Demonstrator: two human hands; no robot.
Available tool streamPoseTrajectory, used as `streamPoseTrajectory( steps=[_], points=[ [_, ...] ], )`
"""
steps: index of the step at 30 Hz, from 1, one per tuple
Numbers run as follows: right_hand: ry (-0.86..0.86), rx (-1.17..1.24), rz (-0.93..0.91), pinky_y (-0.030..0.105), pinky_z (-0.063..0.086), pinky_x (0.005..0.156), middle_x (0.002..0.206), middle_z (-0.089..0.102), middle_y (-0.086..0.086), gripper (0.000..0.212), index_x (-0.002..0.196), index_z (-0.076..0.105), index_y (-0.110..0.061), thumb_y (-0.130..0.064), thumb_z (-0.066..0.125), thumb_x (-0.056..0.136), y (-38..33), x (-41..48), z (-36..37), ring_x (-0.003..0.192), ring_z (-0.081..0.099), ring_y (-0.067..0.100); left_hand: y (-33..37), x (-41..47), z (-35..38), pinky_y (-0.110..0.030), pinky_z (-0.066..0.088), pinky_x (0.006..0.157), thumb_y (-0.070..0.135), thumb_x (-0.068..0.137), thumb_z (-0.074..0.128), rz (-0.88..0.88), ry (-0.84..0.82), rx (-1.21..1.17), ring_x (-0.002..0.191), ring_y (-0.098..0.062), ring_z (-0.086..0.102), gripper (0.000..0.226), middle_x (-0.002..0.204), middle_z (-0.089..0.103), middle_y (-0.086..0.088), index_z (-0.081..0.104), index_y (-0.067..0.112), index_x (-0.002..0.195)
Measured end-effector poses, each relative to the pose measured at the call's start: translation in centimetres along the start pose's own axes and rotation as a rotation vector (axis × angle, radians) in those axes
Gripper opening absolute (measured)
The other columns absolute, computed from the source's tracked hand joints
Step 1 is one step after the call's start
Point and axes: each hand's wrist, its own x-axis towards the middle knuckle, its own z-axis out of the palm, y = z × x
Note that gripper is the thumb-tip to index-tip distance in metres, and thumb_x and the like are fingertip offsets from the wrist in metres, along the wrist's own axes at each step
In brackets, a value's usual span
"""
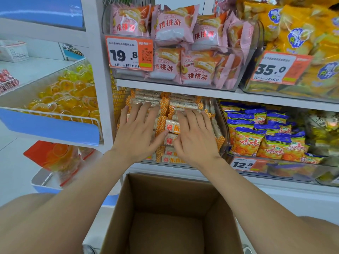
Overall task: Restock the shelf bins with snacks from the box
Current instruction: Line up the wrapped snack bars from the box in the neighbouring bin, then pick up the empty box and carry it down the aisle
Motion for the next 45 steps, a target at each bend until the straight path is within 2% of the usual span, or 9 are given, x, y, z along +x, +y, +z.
streamPoseTrajectory(
  steps=[5,13,16,18,21,25,31,37,45],
  points=[
    [0.140,0.108,0.119,0.046,0.042,0.095,0.120,0.054,0.010,0.045,0.127,0.058,-0.011,-0.031,0.049,0.088,0.0,-0.7,-0.8,0.109,0.051,0.031,0.4,0.0,-0.7,-0.052,0.038,0.104,0.054,0.104,0.049,0.062,0.093,-0.056,0.125,-0.034,0.050,0.053,0.140,0.054,-0.006,0.054,0.018,0.143],
    [0.239,0.200,0.240,0.043,0.041,0.085,0.118,0.053,0.008,0.043,0.122,0.059,-0.015,-0.029,0.056,0.081,0.2,-1.6,-2.1,0.105,0.048,0.027,1.4,-0.3,-1.0,-0.048,0.038,0.103,0.045,0.103,0.057,0.096,0.130,-0.141,0.121,-0.030,0.052,0.045,0.133,0.057,-0.004,0.057,0.017,0.138],
    [0.296,0.303,0.131,0.037,0.041,0.080,0.108,0.057,0.005,0.027,0.111,0.065,-0.014,-0.021,0.058,0.086,-0.3,-2.2,-3.2,0.096,0.052,0.022,2.4,-0.8,-2.1,-0.040,0.042,0.087,0.029,0.101,0.062,0.088,0.204,-0.237,0.103,-0.026,0.055,0.022,0.112,0.059,-0.004,0.063,0.014,0.117],
    [0.183,0.467,0.007,0.035,0.044,0.070,0.093,0.062,0.000,0.017,0.101,0.066,-0.015,-0.022,0.055,0.090,-0.9,-3.2,-4.1,0.081,0.056,0.018,3.1,-1.8,-3.1,-0.034,0.038,0.069,0.023,0.100,0.062,0.095,0.173,-0.348,0.082,-0.019,0.052,0.009,0.091,0.056,0.002,0.061,0.015,0.103],
    [-0.129,0.557,-0.026,0.031,0.038,0.053,0.074,0.059,-0.007,0.014,0.093,0.065,-0.022,-0.028,0.053,0.094,-2.1,-6.1,-4.8,0.063,0.054,0.013,3.8,-4.7,-4.4,-0.029,0.028,0.050,0.030,0.100,0.058,0.114,-0.067,-0.402,0.058,-0.011,0.046,0.008,0.067,0.045,0.012,0.055,0.023,0.098],
    [-0.382,0.482,-0.015,0.030,0.043,0.058,0.073,0.058,-0.012,0.013,0.092,0.065,-0.028,-0.031,0.053,0.098,-3.3,-10.6,-4.6,0.068,0.055,0.009,4.1,-9.3,-5.4,-0.025,0.032,0.051,0.037,0.096,0.055,0.092,-0.350,-0.366,0.062,-0.008,0.051,0.007,0.066,0.050,0.015,0.052,0.031,0.093],
    [-0.472,0.489,0.084,0.035,0.056,0.069,0.088,0.068,-0.010,0.019,0.107,0.068,-0.030,-0.033,0.050,0.102,-3.9,-14.1,-5.0,0.080,0.062,0.012,4.4,-14.6,-4.6,-0.032,0.052,0.060,0.036,0.098,0.055,0.027,-0.528,-0.337,0.066,-0.005,0.054,0.010,0.073,0.055,0.012,0.050,0.032,0.091],
    [-0.487,0.456,0.207,0.033,0.048,0.059,0.091,0.068,0.000,0.019,0.109,0.066,-0.023,-0.030,0.053,0.098,-5.1,-13.2,-4.2,0.084,0.064,0.023,7.3,-13.6,-4.9,-0.036,0.054,0.063,0.034,0.099,0.054,-0.003,-0.550,-0.358,0.075,-0.014,0.059,0.008,0.084,0.057,0.010,0.051,0.027,0.096],
    [-0.477,0.620,0.514,0.038,0.059,0.071,0.092,0.069,-0.002,0.027,0.124,0.064,-0.022,-0.034,0.053,0.104,-6.1,-21.2,-5.0,0.082,0.065,0.016,11.5,-17.8,-7.1,-0.032,0.050,0.057,0.039,0.104,0.049,-0.173,-0.499,-0.320,0.069,-0.012,0.055,0.020,0.079,0.056,0.007,0.054,0.024,0.092]
  ],
)
